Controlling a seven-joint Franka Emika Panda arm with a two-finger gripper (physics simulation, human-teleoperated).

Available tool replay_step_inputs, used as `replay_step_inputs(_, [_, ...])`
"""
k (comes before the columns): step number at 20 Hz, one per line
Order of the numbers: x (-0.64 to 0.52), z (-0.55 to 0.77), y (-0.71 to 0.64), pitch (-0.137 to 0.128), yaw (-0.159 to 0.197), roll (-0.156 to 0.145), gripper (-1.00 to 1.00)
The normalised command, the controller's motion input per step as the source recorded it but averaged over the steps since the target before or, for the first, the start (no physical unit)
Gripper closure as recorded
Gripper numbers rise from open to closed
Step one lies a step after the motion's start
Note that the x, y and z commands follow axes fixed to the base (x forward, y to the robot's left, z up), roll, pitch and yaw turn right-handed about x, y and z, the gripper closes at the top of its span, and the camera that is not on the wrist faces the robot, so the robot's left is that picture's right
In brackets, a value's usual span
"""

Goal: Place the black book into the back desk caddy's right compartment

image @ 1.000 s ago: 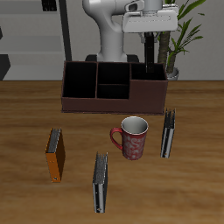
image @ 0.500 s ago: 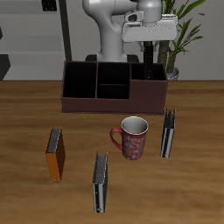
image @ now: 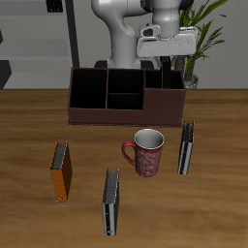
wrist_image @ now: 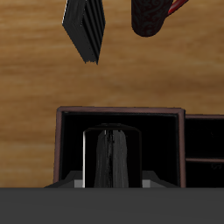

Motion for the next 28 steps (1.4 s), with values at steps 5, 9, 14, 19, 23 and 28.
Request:
replay_step_inputs(5, [0.01, -0.33, 0.03, 0.060, -0.016, 0.039, 1.00])
replay_step_inputs(9, [0.09, -0.43, -0.05, 0.072, -0.002, 0.002, 1.00])
replay_step_inputs(14, [0.11, -0.26, -0.04, 0.099, -0.036, 0.050, 1.00])
replay_step_inputs(19, [0.02, -0.07, -0.04, 0.028, -0.022, 0.040, -1.00])
replay_step_inputs(23, [0.03, 0.04, -0.06, 0.006, -0.017, 0.002, -1.00])
replay_step_inputs(28, [0.01, 0.12, -0.04, -0.016, -0.005, -0.002, -1.00])
